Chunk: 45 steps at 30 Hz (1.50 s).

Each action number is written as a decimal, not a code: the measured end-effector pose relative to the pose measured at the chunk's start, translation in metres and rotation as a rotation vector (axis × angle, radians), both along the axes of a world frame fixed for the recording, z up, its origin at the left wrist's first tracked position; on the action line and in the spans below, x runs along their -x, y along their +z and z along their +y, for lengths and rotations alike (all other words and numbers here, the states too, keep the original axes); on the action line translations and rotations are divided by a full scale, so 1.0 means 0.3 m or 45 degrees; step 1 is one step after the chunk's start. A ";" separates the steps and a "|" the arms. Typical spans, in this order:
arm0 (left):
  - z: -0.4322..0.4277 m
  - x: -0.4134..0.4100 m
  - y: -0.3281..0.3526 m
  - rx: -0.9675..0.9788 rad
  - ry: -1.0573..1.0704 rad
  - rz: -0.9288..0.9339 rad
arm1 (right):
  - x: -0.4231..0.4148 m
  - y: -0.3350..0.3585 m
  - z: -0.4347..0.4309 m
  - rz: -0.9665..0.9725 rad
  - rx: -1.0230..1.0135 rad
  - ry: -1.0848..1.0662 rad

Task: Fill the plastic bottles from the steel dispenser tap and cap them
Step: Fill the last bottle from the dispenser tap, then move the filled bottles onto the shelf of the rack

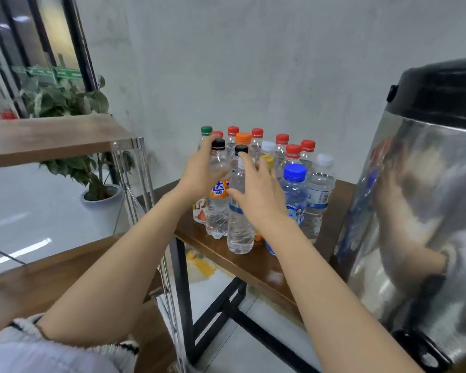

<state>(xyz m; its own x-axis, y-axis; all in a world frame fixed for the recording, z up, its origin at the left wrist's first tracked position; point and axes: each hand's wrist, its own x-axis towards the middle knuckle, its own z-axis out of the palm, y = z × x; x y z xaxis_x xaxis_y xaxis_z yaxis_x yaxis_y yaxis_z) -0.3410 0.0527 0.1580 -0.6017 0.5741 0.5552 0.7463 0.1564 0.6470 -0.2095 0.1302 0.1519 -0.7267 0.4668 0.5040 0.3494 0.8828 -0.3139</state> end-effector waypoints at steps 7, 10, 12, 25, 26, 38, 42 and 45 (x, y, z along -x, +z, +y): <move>-0.064 -0.013 0.015 0.101 -0.132 0.015 | -0.007 -0.009 -0.004 0.077 0.218 0.118; -0.087 -0.022 -0.011 0.040 -0.086 0.024 | -0.015 -0.016 -0.018 0.168 0.234 0.192; -0.107 -0.043 -0.037 -0.054 -0.070 0.055 | -0.026 -0.022 -0.032 0.214 0.245 0.244; -0.622 -0.211 -0.121 -0.352 0.119 0.066 | -0.134 -0.063 -0.429 0.257 0.283 0.459; -0.693 -0.208 -0.121 -0.336 0.143 0.065 | -0.124 -0.069 -0.483 0.252 0.308 0.501; -1.139 -0.015 -0.284 -0.070 0.542 -0.042 | 0.217 -0.244 -0.868 0.109 0.558 0.833; -1.178 0.073 -0.354 -0.059 0.659 -0.162 | 0.357 -0.315 -0.896 0.066 0.618 0.896; -1.185 0.148 -0.406 -0.038 0.748 -0.188 | 0.452 -0.358 -0.900 0.018 0.744 0.932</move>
<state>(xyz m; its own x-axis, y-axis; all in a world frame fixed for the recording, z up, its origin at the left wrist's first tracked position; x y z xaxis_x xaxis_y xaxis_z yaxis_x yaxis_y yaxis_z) -0.3856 -0.3028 0.0362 -0.8851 0.1081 0.4527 0.4428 0.4950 0.7476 -0.3450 -0.1398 0.0443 -0.9355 0.0772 0.3448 -0.2383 0.5826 -0.7770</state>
